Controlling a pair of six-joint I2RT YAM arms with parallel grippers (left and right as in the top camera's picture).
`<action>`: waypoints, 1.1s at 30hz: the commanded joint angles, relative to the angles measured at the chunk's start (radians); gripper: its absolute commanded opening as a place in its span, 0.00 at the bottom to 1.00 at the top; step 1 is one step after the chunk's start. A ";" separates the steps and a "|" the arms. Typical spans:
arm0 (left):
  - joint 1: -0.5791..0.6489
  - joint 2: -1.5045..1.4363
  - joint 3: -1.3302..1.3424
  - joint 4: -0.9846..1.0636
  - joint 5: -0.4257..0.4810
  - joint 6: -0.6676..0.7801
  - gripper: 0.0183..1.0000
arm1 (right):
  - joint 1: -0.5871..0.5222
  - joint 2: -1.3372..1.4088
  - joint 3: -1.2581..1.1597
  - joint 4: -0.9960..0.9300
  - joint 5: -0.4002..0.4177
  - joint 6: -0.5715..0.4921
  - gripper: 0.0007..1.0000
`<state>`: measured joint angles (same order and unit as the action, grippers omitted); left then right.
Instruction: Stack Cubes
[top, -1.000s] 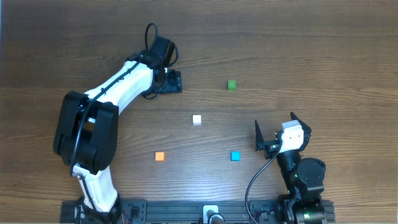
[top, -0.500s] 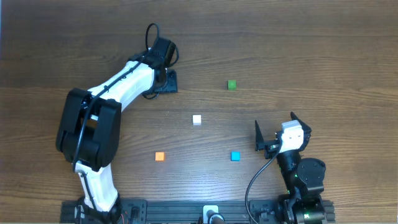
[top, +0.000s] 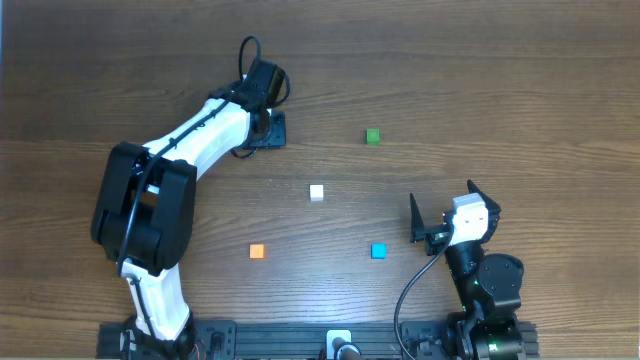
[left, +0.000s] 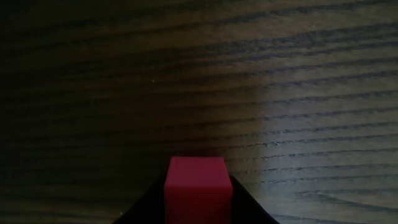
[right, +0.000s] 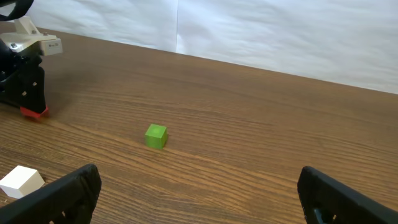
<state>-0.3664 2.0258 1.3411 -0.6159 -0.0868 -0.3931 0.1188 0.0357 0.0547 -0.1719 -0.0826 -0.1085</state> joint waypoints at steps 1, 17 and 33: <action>-0.003 0.016 0.021 0.003 -0.008 0.007 0.18 | 0.005 -0.005 0.001 -0.013 0.005 -0.001 0.99; -0.183 -0.336 0.020 -0.277 -0.009 -0.178 0.02 | 0.005 -0.005 0.001 -0.013 0.005 -0.002 0.99; -0.491 -0.368 -0.165 -0.151 -0.090 -0.454 0.02 | 0.005 -0.005 0.001 -0.013 0.005 -0.001 0.99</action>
<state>-0.8669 1.6447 1.2369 -0.8028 -0.1539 -0.7929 0.1188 0.0357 0.0547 -0.1719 -0.0826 -0.1085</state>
